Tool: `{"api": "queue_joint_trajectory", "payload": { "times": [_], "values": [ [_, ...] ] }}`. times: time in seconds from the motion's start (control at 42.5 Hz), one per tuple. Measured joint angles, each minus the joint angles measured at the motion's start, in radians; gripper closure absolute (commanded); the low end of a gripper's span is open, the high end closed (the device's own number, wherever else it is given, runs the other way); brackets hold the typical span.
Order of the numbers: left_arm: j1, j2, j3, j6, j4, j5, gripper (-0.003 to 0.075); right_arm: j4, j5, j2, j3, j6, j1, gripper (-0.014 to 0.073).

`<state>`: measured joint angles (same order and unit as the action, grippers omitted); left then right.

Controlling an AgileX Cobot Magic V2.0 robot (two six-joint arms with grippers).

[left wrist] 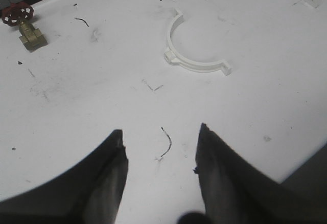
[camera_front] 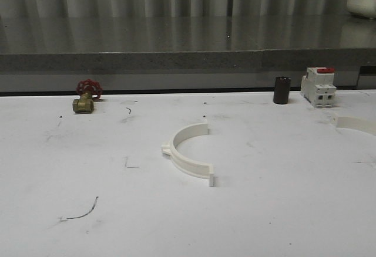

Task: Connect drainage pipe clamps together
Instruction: 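Move the right gripper down onto the other white clamp half's tab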

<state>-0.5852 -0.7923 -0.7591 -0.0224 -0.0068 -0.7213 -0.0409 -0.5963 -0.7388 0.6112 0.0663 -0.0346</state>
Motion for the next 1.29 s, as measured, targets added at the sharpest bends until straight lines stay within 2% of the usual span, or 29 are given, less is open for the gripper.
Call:
{"api": "queue_joint_trajectory", "payload": {
  "times": [0.4, 0.518, 0.824, 1.106, 1.295],
  "values": [
    [0.000, 0.031, 0.018, 0.000, 0.000, 0.000, 0.0405, -0.004, 0.007, -0.005, 0.002, 0.000, 0.000, 0.0125],
    [0.000, 0.031, 0.018, 0.000, 0.000, 0.000, 0.0405, -0.004, -0.048, -0.054, 0.057, 0.000, 0.000, 0.0125],
    [0.000, 0.032, 0.018, 0.000, 0.000, 0.000, 0.0405, 0.041, -0.296, -0.352, 0.298, 0.000, 0.008, 0.0125],
    [0.000, 0.032, 0.018, 0.000, 0.000, 0.000, 0.0405, 0.023, -0.327, -0.610, 0.448, 0.000, 0.102, 0.0125],
    [0.000, 0.032, 0.018, 0.000, 0.000, 0.000, 0.0405, 0.023, -0.315, -0.779, 0.525, -0.035, 0.119, 0.0125]
  ]
}}
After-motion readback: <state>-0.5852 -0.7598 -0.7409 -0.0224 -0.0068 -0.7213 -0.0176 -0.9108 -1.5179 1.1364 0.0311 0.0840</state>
